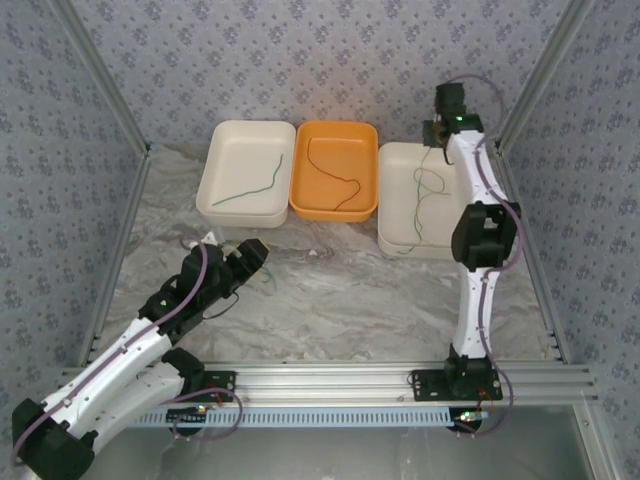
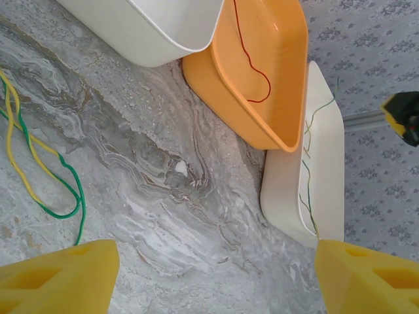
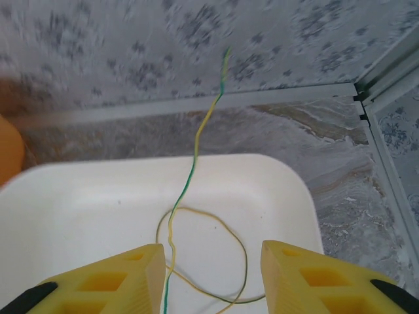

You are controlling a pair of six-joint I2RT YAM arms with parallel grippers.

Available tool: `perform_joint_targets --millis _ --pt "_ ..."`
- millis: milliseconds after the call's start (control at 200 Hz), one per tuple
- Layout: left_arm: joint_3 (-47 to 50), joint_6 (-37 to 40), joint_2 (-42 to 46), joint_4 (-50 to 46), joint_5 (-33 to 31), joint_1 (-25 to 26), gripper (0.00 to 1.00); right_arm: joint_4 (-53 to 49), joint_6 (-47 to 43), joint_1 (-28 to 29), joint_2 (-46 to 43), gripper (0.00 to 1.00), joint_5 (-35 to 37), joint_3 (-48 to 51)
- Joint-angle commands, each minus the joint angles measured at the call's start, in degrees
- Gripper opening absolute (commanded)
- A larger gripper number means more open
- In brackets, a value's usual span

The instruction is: Untangle the cables

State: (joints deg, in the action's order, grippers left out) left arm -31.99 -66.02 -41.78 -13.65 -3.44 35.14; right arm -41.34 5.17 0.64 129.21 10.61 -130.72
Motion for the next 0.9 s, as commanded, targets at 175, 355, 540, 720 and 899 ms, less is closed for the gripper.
perform_joint_targets --millis 175,355,540,720,899 --pt "-2.03 0.82 -0.47 -1.16 0.45 -0.19 0.79 8.53 14.78 -7.80 5.15 0.48 -24.42 2.80" --pt "-2.11 0.96 -1.94 -0.56 0.31 -0.24 0.79 12.76 21.14 -9.30 10.45 0.49 -32.13 -0.32" --pt "-2.33 1.17 -4.50 1.38 0.98 -0.24 0.79 12.26 23.35 -8.43 15.05 0.50 -33.73 -5.09" --pt "-2.39 1.18 -5.33 2.09 1.49 -0.21 0.79 12.12 24.40 -7.96 18.68 0.47 -33.29 -8.51" --pt "-2.02 1.08 -4.39 1.37 1.25 -0.20 0.79 11.48 24.50 -8.09 21.14 0.38 -31.86 -11.11"
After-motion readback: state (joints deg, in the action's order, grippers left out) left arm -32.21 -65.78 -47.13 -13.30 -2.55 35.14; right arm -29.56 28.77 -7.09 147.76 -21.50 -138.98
